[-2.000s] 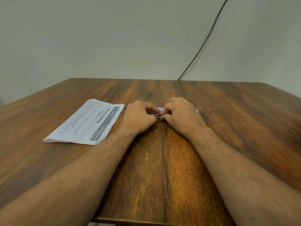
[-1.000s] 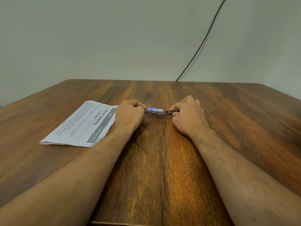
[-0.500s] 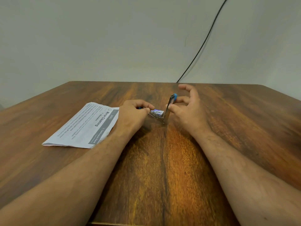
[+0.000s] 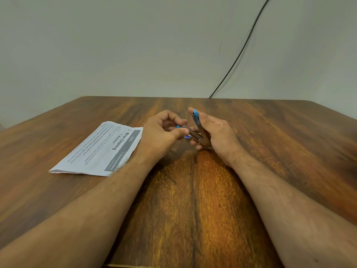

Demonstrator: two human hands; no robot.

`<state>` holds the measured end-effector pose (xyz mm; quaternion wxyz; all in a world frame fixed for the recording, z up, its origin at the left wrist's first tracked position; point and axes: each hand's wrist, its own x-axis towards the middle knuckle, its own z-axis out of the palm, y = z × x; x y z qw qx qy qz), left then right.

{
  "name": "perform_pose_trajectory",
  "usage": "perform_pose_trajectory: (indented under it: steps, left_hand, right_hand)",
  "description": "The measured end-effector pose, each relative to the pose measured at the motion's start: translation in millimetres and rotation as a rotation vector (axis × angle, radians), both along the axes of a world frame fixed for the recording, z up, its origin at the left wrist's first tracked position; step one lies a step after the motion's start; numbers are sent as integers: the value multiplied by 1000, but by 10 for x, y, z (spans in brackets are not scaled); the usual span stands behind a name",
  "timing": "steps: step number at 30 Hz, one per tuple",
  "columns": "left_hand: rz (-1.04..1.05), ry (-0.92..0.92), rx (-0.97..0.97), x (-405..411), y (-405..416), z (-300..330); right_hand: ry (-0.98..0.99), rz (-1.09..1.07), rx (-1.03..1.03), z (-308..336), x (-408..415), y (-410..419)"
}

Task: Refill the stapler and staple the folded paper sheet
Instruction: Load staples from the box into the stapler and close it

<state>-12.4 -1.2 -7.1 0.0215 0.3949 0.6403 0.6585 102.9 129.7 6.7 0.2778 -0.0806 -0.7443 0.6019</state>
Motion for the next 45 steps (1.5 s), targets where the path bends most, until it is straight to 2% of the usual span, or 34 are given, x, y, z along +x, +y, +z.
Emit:
perform_pose_trajectory:
  steps: [3,9,14,19,27,34,45]
  left_hand:
    - [-15,6,13,4,3,-6]
    - [-36,8,39,48,19,8]
    - [-27,41,15,56,36,4]
    - [45,121,9,-7,31,-17]
    - [63,47,54,6,65,18]
    - [141,76,29,-2,76,2]
    - [153,115,-19,14,60,21]
  right_hand:
    - [-32,14,3,18,19,2]
    - [-48,102,-173,-12,11,65]
    - [-98,96,-158,-18,-11,75]
    - [-73,196,-204,-7,26,104]
    - [-10,196,-395,-29,-18,120]
    - [-79,317,-552,15,21,180]
    - [-93,235,-573,40,35,156]
